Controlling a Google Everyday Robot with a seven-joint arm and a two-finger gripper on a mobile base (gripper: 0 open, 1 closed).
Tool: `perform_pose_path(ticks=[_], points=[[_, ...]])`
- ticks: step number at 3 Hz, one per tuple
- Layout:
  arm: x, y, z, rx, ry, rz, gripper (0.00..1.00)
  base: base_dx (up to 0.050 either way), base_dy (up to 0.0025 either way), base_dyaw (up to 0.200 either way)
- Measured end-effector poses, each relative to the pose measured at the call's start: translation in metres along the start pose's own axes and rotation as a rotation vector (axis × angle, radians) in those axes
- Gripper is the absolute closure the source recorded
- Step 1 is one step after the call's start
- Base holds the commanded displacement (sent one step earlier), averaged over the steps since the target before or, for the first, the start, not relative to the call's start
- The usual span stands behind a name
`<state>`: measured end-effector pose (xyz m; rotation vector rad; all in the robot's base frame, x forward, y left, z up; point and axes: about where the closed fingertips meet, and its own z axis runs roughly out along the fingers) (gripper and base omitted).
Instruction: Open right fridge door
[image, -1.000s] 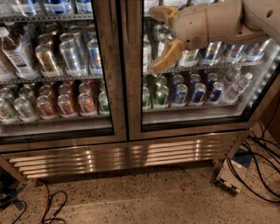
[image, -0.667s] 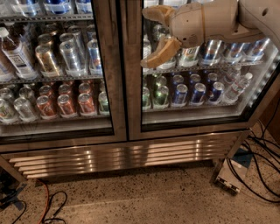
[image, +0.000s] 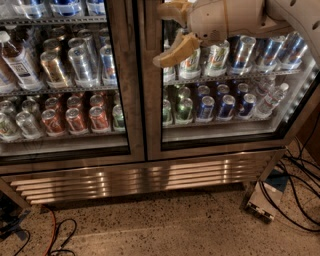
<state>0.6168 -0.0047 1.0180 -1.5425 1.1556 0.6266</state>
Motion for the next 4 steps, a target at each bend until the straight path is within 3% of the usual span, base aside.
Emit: perform_pose_path(ticks=[2, 4], points=[[0.008, -0.026, -0.007, -0.002, 0.051, -0.023, 0.22, 0.000, 0.00000, 0.000], [0.008, -0.021, -0.002, -0.009, 0.043, -0.008, 0.25, 0.000, 0.00000, 0.000]])
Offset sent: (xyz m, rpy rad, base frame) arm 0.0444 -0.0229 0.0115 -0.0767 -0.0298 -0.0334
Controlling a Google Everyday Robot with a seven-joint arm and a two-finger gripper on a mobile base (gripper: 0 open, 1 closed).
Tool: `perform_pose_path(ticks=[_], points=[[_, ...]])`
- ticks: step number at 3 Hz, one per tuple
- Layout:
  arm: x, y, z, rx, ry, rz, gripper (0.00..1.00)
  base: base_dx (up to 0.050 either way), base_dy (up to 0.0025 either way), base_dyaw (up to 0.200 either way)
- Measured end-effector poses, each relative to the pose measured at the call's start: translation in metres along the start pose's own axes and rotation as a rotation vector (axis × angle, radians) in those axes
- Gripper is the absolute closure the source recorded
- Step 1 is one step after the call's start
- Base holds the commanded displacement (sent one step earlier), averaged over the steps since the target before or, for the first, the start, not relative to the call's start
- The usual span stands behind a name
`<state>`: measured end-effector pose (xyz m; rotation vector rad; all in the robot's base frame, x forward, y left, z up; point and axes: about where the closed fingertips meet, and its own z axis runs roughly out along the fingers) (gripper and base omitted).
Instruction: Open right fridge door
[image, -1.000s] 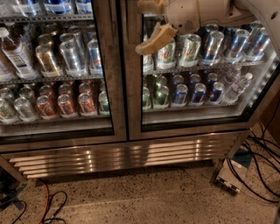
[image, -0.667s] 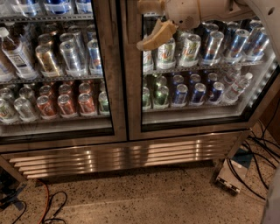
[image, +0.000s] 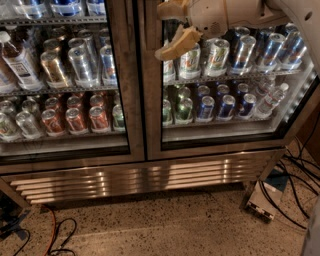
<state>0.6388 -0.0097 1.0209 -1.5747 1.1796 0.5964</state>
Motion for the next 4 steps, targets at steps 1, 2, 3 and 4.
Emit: perform_pose_path(ticks=[1, 2, 3, 4], points=[[-0.007, 0.006, 0.014, -0.013, -0.019, 0.008, 0.24, 0.000, 0.00000, 0.000], [-0.023, 0.013, 0.037, -0.039, -0.060, 0.009, 0.24, 0.000, 0.00000, 0.000], [-0.029, 0.016, 0.040, -0.048, -0.073, 0.005, 0.24, 0.000, 0.00000, 0.000], [-0.027, 0.016, 0.036, -0.048, -0.073, 0.004, 0.24, 0.000, 0.00000, 0.000]])
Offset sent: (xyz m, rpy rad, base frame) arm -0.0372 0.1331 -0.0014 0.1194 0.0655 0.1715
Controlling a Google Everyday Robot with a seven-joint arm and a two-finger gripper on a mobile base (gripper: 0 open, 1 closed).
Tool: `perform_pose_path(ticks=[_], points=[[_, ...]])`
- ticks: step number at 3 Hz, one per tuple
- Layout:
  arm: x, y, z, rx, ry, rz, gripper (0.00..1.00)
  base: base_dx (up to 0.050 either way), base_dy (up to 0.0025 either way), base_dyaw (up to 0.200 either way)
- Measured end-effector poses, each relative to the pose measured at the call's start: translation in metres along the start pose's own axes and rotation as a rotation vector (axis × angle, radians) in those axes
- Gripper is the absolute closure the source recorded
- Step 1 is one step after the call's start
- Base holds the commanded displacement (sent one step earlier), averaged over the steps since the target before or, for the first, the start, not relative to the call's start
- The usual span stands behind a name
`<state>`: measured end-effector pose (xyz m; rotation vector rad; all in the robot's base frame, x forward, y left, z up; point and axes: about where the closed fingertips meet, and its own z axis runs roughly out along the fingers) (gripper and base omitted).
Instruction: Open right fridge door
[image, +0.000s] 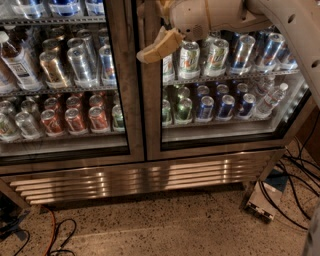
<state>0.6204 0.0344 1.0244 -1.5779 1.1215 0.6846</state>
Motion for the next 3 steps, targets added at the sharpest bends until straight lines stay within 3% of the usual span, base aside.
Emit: perform_pose_path(ticks=[3], points=[[-0.0009, 0.0017, -0.0005, -0.008, -0.011, -0.001, 0.24, 0.000, 0.00000, 0.000]])
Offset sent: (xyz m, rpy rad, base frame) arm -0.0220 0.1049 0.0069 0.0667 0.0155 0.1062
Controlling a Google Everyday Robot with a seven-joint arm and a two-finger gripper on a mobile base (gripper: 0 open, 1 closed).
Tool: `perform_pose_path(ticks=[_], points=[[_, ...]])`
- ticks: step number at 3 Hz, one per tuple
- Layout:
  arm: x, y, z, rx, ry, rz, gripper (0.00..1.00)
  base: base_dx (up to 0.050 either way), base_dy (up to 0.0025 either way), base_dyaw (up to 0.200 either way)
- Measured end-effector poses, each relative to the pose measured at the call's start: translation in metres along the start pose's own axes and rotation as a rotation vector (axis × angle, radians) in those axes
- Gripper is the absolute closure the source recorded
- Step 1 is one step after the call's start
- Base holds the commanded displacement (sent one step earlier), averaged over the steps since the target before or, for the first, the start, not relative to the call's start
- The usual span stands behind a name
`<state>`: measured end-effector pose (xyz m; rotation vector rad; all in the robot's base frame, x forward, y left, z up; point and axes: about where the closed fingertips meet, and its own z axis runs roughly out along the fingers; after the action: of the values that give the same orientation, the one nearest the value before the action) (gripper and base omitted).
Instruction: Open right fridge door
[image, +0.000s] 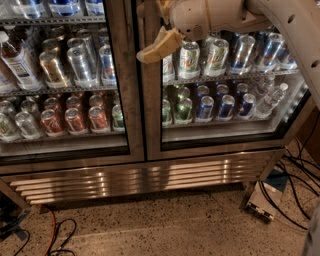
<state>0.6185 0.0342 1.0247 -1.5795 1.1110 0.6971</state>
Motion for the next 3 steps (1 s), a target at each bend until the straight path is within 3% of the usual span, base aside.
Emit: perform_pose_path(ticks=[1, 3], points=[[0.0006, -0.0002, -0.0016, 0.000, 0.000, 0.000, 0.24, 0.000, 0.00000, 0.000], [0.0007, -0.0004, -0.0016, 0.000, 0.000, 0.000, 0.66, 0.000, 0.00000, 0.000]])
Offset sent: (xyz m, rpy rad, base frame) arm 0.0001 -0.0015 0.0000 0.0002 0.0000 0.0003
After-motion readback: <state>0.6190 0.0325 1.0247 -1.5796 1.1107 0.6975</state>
